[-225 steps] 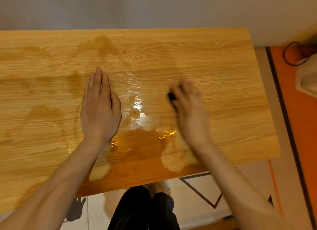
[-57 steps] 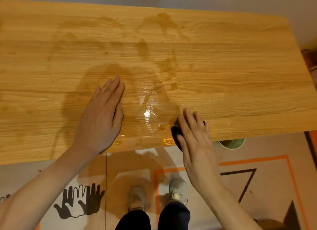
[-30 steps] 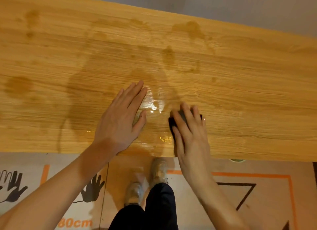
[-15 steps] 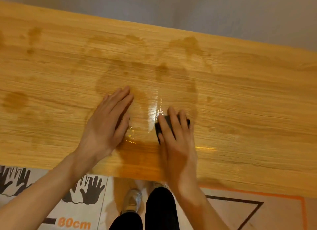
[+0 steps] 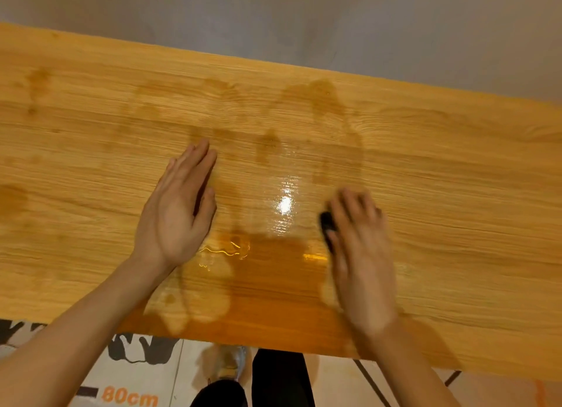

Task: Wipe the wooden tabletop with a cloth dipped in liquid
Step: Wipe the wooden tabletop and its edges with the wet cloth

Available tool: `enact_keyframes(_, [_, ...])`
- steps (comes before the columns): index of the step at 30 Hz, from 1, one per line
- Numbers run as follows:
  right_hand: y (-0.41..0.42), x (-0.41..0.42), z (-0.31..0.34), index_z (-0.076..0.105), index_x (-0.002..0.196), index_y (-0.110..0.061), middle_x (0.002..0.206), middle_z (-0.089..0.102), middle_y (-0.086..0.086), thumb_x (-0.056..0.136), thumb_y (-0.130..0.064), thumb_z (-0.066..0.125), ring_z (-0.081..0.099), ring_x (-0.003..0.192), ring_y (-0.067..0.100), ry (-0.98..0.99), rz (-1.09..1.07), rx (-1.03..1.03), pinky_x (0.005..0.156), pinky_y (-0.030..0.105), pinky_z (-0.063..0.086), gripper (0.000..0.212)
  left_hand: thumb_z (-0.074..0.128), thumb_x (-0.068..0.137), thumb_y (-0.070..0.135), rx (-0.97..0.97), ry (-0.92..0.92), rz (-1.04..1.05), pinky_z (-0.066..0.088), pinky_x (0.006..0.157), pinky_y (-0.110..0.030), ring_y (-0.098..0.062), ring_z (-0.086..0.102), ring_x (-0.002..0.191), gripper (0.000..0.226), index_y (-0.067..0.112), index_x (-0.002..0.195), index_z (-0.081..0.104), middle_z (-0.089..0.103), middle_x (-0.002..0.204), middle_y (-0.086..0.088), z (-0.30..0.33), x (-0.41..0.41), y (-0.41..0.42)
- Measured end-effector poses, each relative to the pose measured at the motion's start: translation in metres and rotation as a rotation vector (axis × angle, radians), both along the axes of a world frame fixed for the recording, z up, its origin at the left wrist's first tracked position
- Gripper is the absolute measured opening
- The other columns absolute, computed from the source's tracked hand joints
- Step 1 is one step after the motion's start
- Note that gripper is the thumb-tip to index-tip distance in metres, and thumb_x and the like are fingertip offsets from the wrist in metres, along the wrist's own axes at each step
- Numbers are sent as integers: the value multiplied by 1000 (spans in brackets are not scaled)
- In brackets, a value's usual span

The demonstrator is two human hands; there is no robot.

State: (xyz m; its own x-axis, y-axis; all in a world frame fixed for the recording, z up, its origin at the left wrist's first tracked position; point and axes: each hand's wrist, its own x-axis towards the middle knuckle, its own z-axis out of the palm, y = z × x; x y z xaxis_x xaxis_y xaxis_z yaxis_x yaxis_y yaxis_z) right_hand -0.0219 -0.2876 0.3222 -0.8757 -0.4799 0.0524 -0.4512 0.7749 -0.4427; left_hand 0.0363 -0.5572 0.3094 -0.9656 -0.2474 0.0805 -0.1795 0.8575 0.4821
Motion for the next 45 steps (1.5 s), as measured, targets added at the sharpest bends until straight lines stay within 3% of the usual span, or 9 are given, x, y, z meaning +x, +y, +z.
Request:
enact_keyframes(5, [-5,-4,3,29,150,-13,160,18,5,102,-26,25,6,149,22,14,-343,-10,121,46,6,49,39,102,21,-22,-19,17,14,127,-33,-16,23,153,53,7,153,39,32,163,-5,2,-2,0])
enact_keyframes(11, [-113,1,-14,39,143,-10,152,35,14,82,-8,73,28,143,34,113,-95,58,118,50,18,69,40,101,19,-34,-24,15,13,127,-31,-16,24,153,52,7,152,40,32,163,-5,2,0,1])
enact_keyframes(15, [-73,-18,-6,38,143,-11,154,32,14,93,-9,52,23,144,34,83,103,142,119,49,15,52,41,101,18,-27,-17,17,12,127,-30,-17,24,153,53,7,153,40,32,163,-5,2,0,0])
enact_keyframes(21, [-13,-48,5,32,149,-10,159,21,7,105,-18,33,9,148,25,-6,-412,-31,120,51,9,45,41,103,15,-14,22,-13,15,127,-37,-23,24,153,51,2,152,39,32,162,-10,0,1,-2])
enact_keyframes(27, [-152,-34,-15,43,142,-7,154,33,14,95,-14,44,23,144,36,65,-99,9,117,51,15,48,38,104,18,-9,15,-16,15,127,-37,-21,22,154,51,3,153,36,29,164,-9,0,2,0])
enact_keyframes(30, [-130,-40,-4,38,146,-11,156,28,8,102,-16,41,18,146,30,47,26,46,120,45,11,45,38,104,19,2,-14,-21,11,127,-32,-18,18,155,53,5,155,33,26,165,-7,1,1,-2])
enact_keyframes(37, [-51,-73,0,36,147,-10,157,25,10,103,-17,32,14,147,30,-3,-494,-10,120,48,7,44,33,104,23,-16,-67,-23,4,127,-28,-18,16,155,54,9,156,30,22,166,-6,1,-3,-2])
enact_keyframes(42, [-162,-46,-10,35,148,-12,158,24,8,104,-16,38,12,148,28,67,-190,31,121,42,5,44,38,104,19,28,-56,-40,3,127,-29,-17,13,156,55,11,157,28,19,167,-4,-1,-3,-2])
enact_keyframes(45, [-139,-57,-1,36,148,-16,158,25,2,104,-21,38,10,149,22,-1,-26,-3,122,40,6,44,43,103,19,89,-49,-58,5,127,-29,-17,16,155,55,12,156,32,22,167,-4,0,-4,-6])
